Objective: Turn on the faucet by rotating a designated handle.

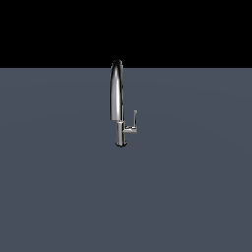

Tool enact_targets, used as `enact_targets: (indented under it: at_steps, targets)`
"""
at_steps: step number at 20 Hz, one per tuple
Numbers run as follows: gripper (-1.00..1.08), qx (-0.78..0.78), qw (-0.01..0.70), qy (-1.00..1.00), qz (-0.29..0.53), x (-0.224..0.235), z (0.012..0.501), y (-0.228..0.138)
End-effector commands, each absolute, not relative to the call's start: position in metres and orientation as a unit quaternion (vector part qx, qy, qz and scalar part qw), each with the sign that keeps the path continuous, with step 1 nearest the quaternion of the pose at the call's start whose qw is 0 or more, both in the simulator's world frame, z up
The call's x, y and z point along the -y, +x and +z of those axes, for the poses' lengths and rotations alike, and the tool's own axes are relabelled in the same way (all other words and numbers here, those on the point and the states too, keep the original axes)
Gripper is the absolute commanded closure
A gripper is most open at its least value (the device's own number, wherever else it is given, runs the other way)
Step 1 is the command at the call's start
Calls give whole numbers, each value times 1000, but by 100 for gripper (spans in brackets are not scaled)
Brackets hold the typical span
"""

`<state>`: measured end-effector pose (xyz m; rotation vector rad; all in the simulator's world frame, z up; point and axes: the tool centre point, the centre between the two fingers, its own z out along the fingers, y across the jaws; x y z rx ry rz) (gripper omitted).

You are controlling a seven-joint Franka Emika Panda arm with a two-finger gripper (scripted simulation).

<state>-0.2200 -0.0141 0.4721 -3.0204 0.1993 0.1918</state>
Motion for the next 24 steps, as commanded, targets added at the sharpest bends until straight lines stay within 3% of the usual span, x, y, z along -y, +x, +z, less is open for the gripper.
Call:
enact_targets:
  at_steps: [1,24]
  targets:
    - [108,-81,69,-991,79,14,467,-207]
    - [108,-241,229,-913,236,25,396,-80]
